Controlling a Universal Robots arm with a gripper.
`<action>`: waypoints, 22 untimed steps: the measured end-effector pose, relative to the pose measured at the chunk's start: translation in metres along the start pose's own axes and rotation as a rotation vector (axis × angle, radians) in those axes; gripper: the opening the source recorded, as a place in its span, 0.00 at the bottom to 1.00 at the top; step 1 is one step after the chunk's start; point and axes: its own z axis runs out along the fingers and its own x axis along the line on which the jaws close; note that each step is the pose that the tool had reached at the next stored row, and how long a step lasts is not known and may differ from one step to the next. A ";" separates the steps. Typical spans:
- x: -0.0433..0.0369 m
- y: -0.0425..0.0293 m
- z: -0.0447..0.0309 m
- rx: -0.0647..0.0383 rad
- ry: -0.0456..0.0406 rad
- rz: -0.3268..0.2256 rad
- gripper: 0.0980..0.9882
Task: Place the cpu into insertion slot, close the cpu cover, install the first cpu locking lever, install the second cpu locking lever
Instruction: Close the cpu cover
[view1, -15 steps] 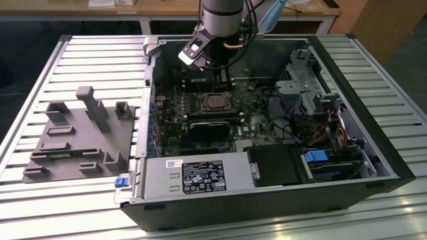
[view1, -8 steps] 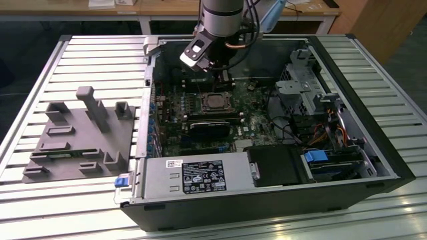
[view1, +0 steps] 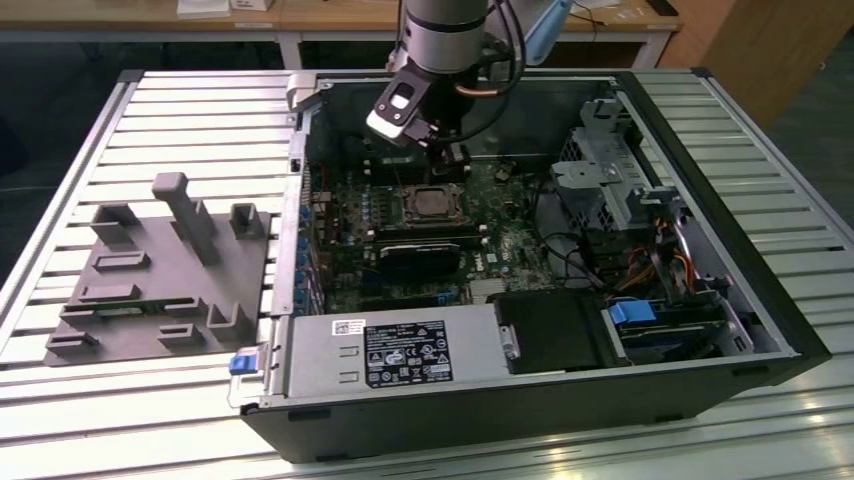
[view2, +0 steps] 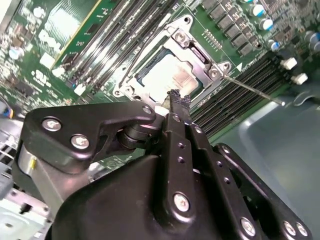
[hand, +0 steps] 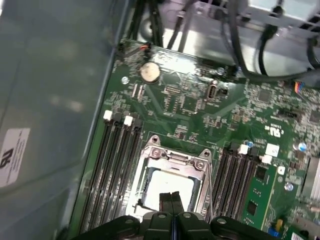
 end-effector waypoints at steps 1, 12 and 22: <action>0.0000 0.0000 0.0000 0.000 0.0005 -0.017 0.00; 0.0000 0.0000 0.0000 0.001 0.0068 -0.216 0.00; 0.0000 0.0000 0.0002 0.002 0.0126 -0.399 0.00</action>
